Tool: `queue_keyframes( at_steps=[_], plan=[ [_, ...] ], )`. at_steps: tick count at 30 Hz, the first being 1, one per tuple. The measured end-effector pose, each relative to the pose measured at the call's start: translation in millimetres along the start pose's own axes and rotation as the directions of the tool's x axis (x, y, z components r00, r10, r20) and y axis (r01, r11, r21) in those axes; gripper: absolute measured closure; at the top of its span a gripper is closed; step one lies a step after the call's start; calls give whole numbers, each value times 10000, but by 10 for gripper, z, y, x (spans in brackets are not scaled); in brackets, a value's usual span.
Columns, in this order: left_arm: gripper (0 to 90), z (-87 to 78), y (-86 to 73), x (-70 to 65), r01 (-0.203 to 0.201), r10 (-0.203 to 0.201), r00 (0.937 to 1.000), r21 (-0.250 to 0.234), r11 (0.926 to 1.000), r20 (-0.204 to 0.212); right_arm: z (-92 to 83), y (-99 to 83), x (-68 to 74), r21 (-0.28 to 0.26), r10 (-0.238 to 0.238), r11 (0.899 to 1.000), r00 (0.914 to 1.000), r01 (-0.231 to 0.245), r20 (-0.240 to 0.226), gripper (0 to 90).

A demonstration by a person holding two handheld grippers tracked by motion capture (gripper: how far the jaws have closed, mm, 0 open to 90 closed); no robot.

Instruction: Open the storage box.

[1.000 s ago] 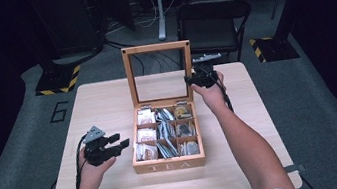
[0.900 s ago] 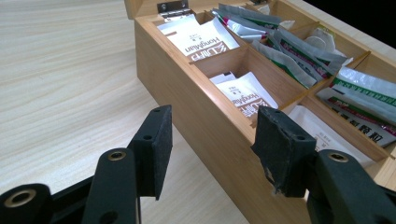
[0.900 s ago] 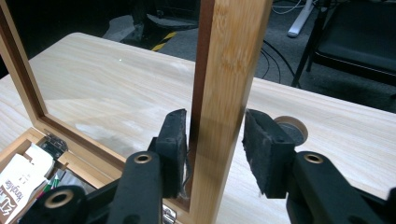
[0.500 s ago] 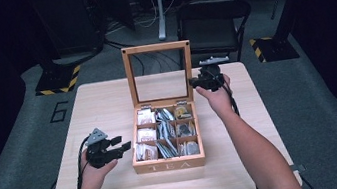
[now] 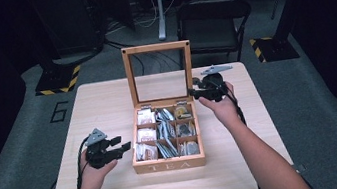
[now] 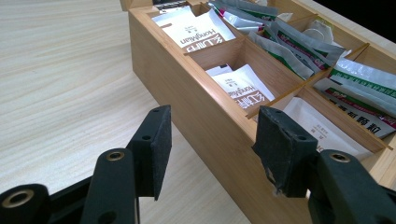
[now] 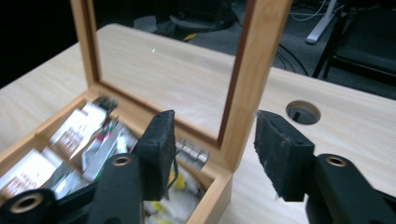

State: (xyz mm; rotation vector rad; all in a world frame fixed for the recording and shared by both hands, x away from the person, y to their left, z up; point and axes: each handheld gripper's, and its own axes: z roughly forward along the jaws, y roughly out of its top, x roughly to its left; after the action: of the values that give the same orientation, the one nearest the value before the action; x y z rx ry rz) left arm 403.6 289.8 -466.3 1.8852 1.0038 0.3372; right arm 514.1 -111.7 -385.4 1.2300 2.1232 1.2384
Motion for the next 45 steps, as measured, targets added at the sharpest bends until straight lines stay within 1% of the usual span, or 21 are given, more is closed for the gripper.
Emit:
queue_keyframes(
  at_steps=[3, 6, 8, 12, 14, 16, 17, 18, 20, 21, 25, 27, 29, 31, 35, 37, 38, 39, 41, 42, 45],
  plan=[
    [466, 5, 0, -5, 90, -91, 9998, 95, 9999, 152, -42, -71, 65, 77, -143, 9999, 9999, 142, 30, 507],
    [482, 13, -2, -19, 34, -36, 9998, 92, 10000, 213, -91, -131, 123, -84, -308, 9995, 9995, 309, 52, 522],
    [499, 13, -8, -29, -41, 38, 9998, 159, 9999, 200, -128, -163, 161, -144, -346, 9993, 9994, 346, 32, 540],
    [549, 10, -14, -40, 31, -40, 9993, 231, 9997, 376, -184, -220, 231, -172, -585, 9981, 9983, 584, -54, 552],
    [564, 14, -15, -49, -5, -8, 9988, 265, 9996, 481, -215, -253, 272, -244, -627, 9978, 9979, 624, -141, 552],
    [581, 20, -17, -75, 101, -122, 9983, 362, 9993, 578, -260, -289, 317, -327, -554, 9980, 9982, 547, -210, 553],
    [586, 23, -15, -79, -3, -20, 9982, 374, 9993, 606, -280, -309, 335, -352, -551, 9979, 9980, 540, -310, 553],
    [593, 25, -14, -88, 5, -30, 9978, 378, 9993, 660, -294, -328, 355, -379, -566, 9978, 9977, 553, -361, 561],
    [598, 31, -17, -106, 9, -28, 9984, 335, 9994, 566, -318, -374, 400, -340, -692, 9971, 9967, 678, -425, 574],
    [598, 28, -16, -109, 52, -79, 9978, 414, 9991, 666, -327, -400, 426, -271, -706, 9972, 9966, 695, -434, 581],
    [597, 29, -21, -110, -10, -16, 9983, 433, 9991, 583, -349, -496, 516, -183, -915, 9957, 9938, 905, -630, 612],
    [595, 34, -27, -104, -114, 91, 9984, 407, 9991, 551, -354, -540, 560, -180, -1047, 9944, 9924, 1037, -652, 617],
    [589, 33, -30, -100, -124, 104, 9986, 383, 9992, 522, -357, -583, 601, -144, -1066, 9943, 9913, 1058, -769, 621],
    [585, 32, -32, -100, -28, 10, 9988, 371, 9993, 496, -358, -624, 637, -126, -1075, 9942, 9905, 1068, -861, 625],
    [584, 29, -35, -88, -67, 48, 9987, 371, 9993, 513, -343, -709, 715, -95, -1073, 9942, 9874, 1069, -1165, 640],
    [584, 27, -36, -87, -63, 45, 9988, 370, 9993, 481, -329, -751, 756, -12, -1197, 9927, 9850, 1205, -1240, 651],
    [583, 26, -38, -88, -25, 8, 9989, 362, 9993, 475, -323, -771, 784, 38, -1146, 9932, 9853, 1160, -1268, 665],
    [582, 26, -38, -84, -55, 38, 9988, 352, 9994, 478, -313, -787, 801, 65, -1276, 9916, 9833, 1295, -1294, 667],
    [581, 23, -41, -74, -115, 99, 9990, 351, 9993, 436, -307, -818, 847, 91, -1256, 9917, 9827, 1280, -1360, 674],
    [581, 22, -43, -78, -9, -6, 9991, 347, 9994, 435, -301, -830, 860, 60, -1314, 9910, 9805, 1337, -1460, 675],
    [579, 18, -45, -74, 11, -23, 9991, 292, 9996, 429, -293, -860, 913, 78, -1314, 9909, 9784, 1344, -1597, 675]
  ],
)
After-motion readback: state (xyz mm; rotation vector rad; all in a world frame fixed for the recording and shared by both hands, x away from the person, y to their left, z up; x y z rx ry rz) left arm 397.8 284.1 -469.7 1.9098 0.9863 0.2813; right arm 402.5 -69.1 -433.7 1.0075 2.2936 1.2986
